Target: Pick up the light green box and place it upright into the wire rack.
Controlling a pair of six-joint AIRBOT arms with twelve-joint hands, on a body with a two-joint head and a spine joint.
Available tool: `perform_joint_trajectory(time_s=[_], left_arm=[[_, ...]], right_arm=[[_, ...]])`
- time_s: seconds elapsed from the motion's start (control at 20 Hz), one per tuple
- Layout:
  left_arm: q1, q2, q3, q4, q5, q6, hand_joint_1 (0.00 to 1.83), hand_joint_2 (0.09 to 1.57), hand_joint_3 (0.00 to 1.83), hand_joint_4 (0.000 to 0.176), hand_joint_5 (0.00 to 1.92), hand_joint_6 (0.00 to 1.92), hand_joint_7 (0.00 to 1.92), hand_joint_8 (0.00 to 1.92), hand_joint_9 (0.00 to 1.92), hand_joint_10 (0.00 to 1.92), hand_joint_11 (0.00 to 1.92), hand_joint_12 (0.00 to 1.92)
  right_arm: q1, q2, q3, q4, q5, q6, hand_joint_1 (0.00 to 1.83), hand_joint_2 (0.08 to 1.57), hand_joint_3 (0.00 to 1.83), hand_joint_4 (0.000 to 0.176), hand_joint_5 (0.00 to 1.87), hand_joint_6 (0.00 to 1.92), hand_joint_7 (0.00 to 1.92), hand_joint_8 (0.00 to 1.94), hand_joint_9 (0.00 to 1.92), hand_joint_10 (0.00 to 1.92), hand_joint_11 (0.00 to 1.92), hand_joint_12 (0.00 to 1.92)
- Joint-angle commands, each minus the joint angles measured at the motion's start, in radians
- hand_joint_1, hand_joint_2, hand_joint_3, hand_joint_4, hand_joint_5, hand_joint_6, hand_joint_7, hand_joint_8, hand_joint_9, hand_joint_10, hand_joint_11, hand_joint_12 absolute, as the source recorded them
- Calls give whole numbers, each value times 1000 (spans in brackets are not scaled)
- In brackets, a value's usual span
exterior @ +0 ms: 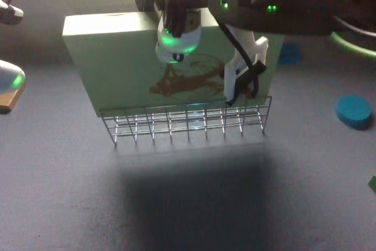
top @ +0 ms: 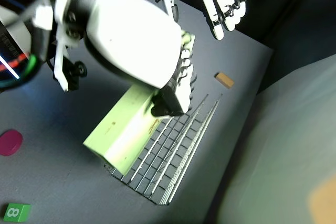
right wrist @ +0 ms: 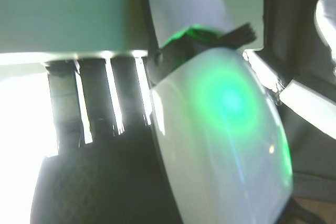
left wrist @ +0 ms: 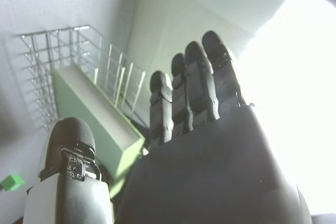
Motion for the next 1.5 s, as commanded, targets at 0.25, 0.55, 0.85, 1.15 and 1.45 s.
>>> perform_joint_trajectory(time_s=[0.25, 0.55, 0.85, 1.15, 1.45], left_arm=[[-18, -1, 2, 63, -42, 0, 278, 1226, 2, 77, 196, 0, 181, 2, 182, 2, 0, 503], [-22, -1, -4, 63, -37, -5, 276, 1222, 0, 77, 172, 6, 163, 2, 175, 1, 0, 535], [-23, -2, -8, 63, -37, -5, 271, 1223, 4, 77, 165, 0, 167, 0, 179, 0, 0, 459], [-23, -2, -9, 54, -37, -5, 265, 1226, 0, 77, 168, 5, 161, 1, 172, 0, 0, 443], [-26, -3, -12, 54, -37, -5, 299, 1199, 0, 75, 200, 6, 201, 6, 197, 5, 0, 483]], right_arm=[[-51, -19, 29, -150, 77, 46, 1343, 1213, 0, 0, 684, 1222, 834, 1239, 760, 1534, 687, 1523], [-113, -40, 67, -170, 74, 66, 1343, 1213, 0, 0, 680, 1239, 831, 1224, 770, 1531, 686, 1522], [-140, -49, 94, -205, 92, 103, 1342, 1215, 0, 0, 673, 1260, 841, 1217, 748, 1543, 662, 1538], [-149, -59, 111, -205, 94, 106, 1344, 1210, 0, 0, 698, 1236, 844, 1215, 749, 1536, 669, 1529], [-150, -58, 108, -205, 93, 94, 1343, 1213, 0, 0, 680, 1258, 844, 1212, 751, 1528, 650, 1525]])
